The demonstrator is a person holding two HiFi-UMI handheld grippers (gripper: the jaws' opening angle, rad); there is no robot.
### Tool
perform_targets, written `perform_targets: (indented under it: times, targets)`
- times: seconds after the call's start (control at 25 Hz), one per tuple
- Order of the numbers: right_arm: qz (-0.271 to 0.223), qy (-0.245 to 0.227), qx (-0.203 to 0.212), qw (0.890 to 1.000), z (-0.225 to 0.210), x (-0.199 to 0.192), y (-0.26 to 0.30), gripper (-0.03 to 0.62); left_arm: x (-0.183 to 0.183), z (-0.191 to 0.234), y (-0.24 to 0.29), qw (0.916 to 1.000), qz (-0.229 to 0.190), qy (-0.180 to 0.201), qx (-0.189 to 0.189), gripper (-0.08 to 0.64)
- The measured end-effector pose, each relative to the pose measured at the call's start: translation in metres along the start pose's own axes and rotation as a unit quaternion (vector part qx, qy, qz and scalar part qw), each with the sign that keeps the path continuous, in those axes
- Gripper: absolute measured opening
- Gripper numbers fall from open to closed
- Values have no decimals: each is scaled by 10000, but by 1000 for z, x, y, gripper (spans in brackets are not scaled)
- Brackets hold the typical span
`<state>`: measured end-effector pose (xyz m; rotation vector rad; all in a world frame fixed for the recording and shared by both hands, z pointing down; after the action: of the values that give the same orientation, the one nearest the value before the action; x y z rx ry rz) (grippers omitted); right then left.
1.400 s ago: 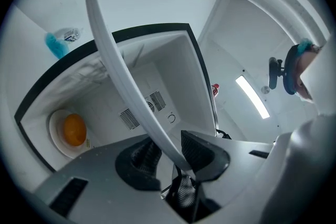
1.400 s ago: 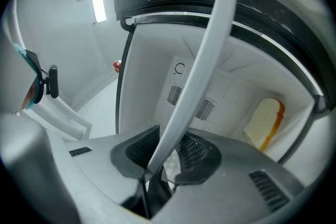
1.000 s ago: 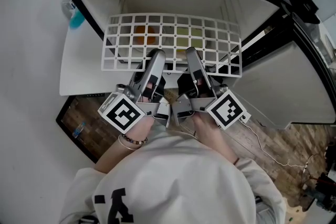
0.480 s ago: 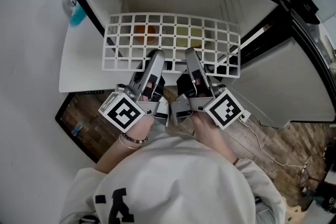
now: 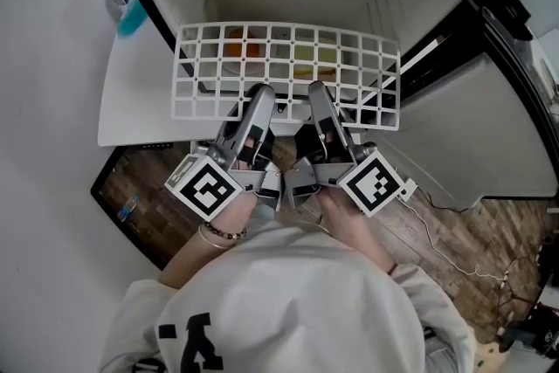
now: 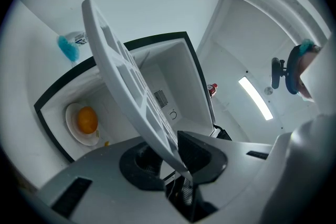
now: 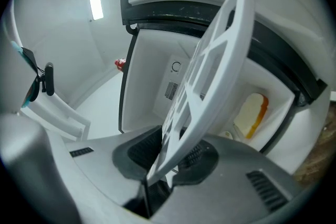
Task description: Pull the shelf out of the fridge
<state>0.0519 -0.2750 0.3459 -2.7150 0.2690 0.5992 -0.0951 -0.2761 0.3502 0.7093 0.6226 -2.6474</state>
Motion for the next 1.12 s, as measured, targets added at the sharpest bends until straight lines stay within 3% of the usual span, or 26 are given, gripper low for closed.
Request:
perform_targets:
  times: [0.48, 1.12]
  targets:
    - [66, -168, 236, 9996, 29, 5, -53, 77, -13, -40, -45, 9998, -134, 56, -126, 75]
    - [189, -106, 343, 9992, 31, 5, -71, 77, -21, -47, -62, 9993, -325, 80, -144, 74]
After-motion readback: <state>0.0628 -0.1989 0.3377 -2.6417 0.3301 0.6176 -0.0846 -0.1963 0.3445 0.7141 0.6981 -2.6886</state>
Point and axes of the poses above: the fingertips, and each gripper's own axes: y forward along the fingers, z to its left, x out of its top, the point moved 5 cm from there along -y, backward along the fingers, and after that the axes turned 10 degrees about -z, right-handed, at the moved point
